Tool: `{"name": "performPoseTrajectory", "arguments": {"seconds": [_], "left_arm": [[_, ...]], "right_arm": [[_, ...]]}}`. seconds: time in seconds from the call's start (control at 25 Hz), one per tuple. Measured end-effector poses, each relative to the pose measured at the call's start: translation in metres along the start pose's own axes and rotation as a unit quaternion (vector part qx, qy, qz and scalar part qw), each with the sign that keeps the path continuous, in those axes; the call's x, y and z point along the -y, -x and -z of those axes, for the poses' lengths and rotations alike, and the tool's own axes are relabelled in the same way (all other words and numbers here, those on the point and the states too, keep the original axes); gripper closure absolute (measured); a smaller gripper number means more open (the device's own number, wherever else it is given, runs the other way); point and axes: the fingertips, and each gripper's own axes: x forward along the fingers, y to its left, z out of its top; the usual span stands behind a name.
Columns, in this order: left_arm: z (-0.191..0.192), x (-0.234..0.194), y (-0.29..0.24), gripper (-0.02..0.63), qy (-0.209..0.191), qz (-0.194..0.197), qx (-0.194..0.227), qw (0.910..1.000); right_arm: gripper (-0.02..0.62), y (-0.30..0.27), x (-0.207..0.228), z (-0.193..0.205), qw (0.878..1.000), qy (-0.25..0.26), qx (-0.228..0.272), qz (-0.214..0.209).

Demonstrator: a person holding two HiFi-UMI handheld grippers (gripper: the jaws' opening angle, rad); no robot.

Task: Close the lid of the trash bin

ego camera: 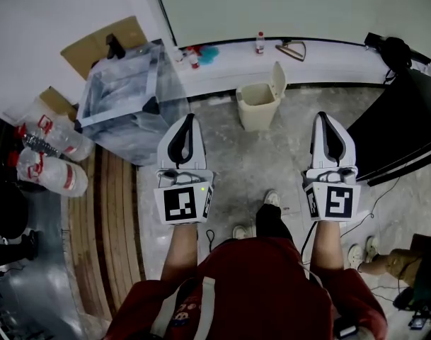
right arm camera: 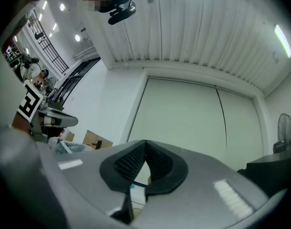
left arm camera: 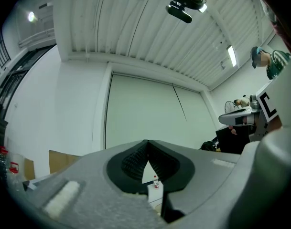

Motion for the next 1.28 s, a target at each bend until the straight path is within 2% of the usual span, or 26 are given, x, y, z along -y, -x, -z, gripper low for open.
{"name": "performPoseTrajectory", "arguments": {"seconds": [0.32,0.52,0.92,1.28], "left_arm": [[0.024,-0.003,-0.035,0.603,0.002,0.000,-0.012,0.9999],[0.035,-0.001,-0.076,0.601,0.000,0.003,-0.020,0.9998],[0.058,0.011,-0.186,0.602,-0.001,-0.006,-0.039,0.9992],[0.074,0.045,-0.284,0.601,-0.009,-0.011,-0.047,0.9988]], "right_arm": [[0.595,-0.033,0.012,0.029,1.000,-0.015,-0.007,0.001],[0.595,-0.068,0.031,0.048,1.000,-0.019,-0.015,-0.003],[0.595,-0.155,0.098,0.098,0.999,-0.036,-0.034,-0.010],[0.595,-0.222,0.168,0.140,0.997,-0.059,-0.035,-0.019]]}}
